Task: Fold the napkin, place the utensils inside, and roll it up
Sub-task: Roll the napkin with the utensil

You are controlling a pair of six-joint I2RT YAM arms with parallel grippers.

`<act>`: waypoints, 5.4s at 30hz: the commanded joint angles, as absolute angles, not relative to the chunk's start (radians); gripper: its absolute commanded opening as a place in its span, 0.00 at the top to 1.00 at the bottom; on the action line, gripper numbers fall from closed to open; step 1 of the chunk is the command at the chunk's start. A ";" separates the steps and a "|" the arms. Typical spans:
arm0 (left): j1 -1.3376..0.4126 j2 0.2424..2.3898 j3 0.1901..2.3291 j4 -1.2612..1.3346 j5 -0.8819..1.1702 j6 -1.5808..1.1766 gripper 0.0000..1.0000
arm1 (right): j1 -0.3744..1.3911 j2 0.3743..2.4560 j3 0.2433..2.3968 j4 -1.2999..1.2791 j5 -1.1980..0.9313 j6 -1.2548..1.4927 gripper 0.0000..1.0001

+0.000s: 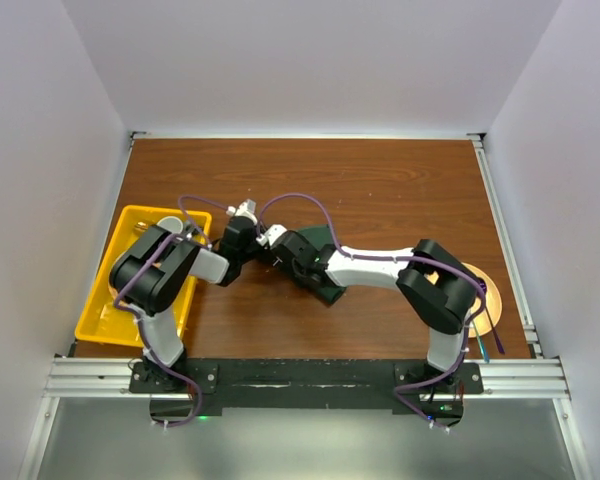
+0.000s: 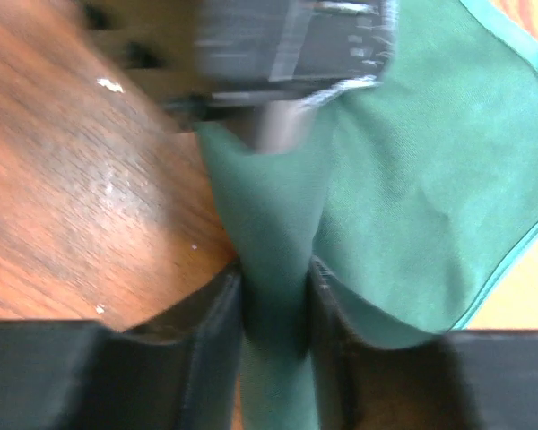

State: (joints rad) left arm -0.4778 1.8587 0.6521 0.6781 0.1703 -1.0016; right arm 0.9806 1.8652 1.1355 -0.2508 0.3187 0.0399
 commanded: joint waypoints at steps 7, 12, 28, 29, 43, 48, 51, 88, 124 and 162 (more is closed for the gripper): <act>-0.408 1.465 0.616 0.290 0.075 -0.835 0.57 | 0.809 1.908 1.121 -0.195 -0.170 0.222 0.99; -0.406 1.243 0.692 0.002 -0.095 -0.770 0.27 | 0.697 1.971 1.160 -0.077 -0.518 0.371 1.00; -0.500 1.457 0.747 -0.138 -0.064 -1.106 0.16 | 0.528 2.148 1.000 0.523 -0.876 0.899 1.00; -0.503 1.477 0.749 -0.120 -0.080 -1.117 0.15 | 0.529 2.143 1.003 0.514 -0.873 0.881 1.00; -0.572 1.499 0.747 -0.015 -0.167 -1.057 0.23 | 0.528 2.141 1.065 0.333 -0.857 0.739 1.00; -0.589 1.345 0.655 0.051 -0.232 -1.013 0.33 | 0.528 2.158 1.088 0.319 -0.865 0.726 1.00; -0.586 1.328 0.650 0.083 -0.221 -0.993 0.59 | 0.528 2.154 1.089 0.311 -0.864 0.719 1.00; -0.416 1.589 0.788 0.227 0.034 -0.709 1.00 | 0.528 2.250 1.310 -0.253 -0.772 0.318 1.00; -0.371 1.804 0.684 0.334 -0.005 -0.690 1.00 | 0.574 2.106 1.587 -0.718 -0.402 0.094 0.44; -0.371 1.858 0.779 0.235 0.115 -0.690 1.00 | 0.991 1.956 1.260 -0.295 0.371 -0.164 0.42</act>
State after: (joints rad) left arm -0.3752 1.7992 0.7784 0.3725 0.1123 -0.7288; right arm 0.9833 1.9575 1.3060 -0.3683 0.3122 -0.1596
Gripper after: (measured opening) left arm 0.015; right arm 0.616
